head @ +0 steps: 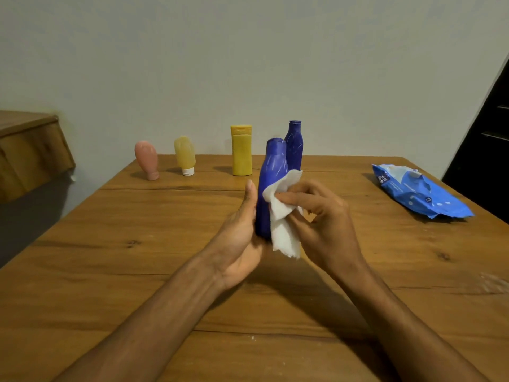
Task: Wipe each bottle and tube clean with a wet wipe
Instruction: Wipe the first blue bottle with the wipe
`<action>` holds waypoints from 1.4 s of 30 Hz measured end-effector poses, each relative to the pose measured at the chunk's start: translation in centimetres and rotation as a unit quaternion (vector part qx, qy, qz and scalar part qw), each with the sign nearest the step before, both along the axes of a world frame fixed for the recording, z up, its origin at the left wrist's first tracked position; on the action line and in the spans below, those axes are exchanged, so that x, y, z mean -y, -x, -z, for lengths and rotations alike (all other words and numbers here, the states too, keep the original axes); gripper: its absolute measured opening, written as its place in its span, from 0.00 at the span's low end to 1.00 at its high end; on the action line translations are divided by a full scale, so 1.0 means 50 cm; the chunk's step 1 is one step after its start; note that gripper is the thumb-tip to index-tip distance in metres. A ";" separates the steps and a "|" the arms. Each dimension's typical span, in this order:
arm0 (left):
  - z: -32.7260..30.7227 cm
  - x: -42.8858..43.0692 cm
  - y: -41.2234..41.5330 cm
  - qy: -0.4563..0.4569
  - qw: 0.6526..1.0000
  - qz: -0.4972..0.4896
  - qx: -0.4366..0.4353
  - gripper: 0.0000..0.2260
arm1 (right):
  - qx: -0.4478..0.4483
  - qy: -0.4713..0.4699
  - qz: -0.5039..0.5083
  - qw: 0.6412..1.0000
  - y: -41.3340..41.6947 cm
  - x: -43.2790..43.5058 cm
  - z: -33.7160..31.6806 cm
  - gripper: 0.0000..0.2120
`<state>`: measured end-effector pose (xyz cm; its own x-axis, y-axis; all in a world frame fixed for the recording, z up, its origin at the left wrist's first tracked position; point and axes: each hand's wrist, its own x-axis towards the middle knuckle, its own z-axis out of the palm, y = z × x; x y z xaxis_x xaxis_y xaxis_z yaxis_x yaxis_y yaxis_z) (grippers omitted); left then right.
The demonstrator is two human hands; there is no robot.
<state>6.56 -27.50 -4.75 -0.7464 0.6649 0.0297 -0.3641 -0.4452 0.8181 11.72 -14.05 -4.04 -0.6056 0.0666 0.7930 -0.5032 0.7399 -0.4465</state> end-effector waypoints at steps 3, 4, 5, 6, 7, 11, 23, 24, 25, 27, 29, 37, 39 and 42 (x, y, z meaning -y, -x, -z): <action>0.007 -0.006 -0.001 0.027 1.000 0.012 -0.001 0.25 | -0.002 0.084 0.023 0.996 0.003 -0.015 -0.006 0.10; 0.007 -0.006 0.000 0.019 1.000 0.015 0.015 0.25 | 0.010 0.093 0.014 0.996 0.003 -0.016 -0.005 0.10; 0.005 -0.004 0.001 0.005 0.999 0.018 0.033 0.26 | 0.028 0.092 0.000 0.995 0.003 -0.016 -0.004 0.10; 0.004 -0.002 0.002 -0.008 0.999 0.018 0.044 0.26 | 0.046 0.084 -0.011 0.995 0.002 -0.014 -0.004 0.10; 0.002 -0.001 0.002 -0.016 0.998 0.019 0.052 0.26 | 0.056 0.079 -0.016 0.995 0.003 -0.011 -0.005 0.10; 0.008 -0.006 0.000 0.001 0.999 0.014 0.040 0.24 | 0.035 0.135 -0.005 0.990 0.004 -0.014 -0.012 0.08; -0.010 -0.002 0.004 -0.029 0.998 -0.011 0.047 0.22 | 0.099 0.138 -0.045 0.985 -0.002 -0.015 -0.013 0.07; -0.013 0.000 0.005 -0.038 0.998 -0.007 0.046 0.22 | 0.110 0.134 -0.050 0.984 -0.002 -0.013 -0.012 0.08; -0.013 0.002 0.006 -0.039 0.998 -0.002 0.042 0.22 | 0.110 0.139 -0.050 0.983 -0.001 -0.012 -0.012 0.07; -0.010 0.004 0.004 -0.026 0.999 0.010 0.028 0.21 | 0.082 0.170 -0.038 0.981 0.001 -0.016 -0.015 0.06; -0.006 0.002 -0.003 -0.014 0.999 0.039 0.012 0.22 | 0.063 0.195 -0.016 0.979 0.001 -0.026 -0.018 0.05; -0.006 -0.005 -0.003 -0.036 0.999 0.022 0.014 0.21 | 0.066 0.239 -0.077 0.966 -0.011 -0.005 -0.022 0.06; -0.002 -0.005 -0.002 -0.013 1.000 0.016 0.004 0.22 | 0.049 0.192 -0.066 0.978 -0.007 0.001 -0.019 0.07; 0.003 -0.006 -0.002 0.031 0.999 0.003 -0.035 0.22 | 0.014 0.132 -0.010 0.991 -0.001 -0.002 -0.011 0.08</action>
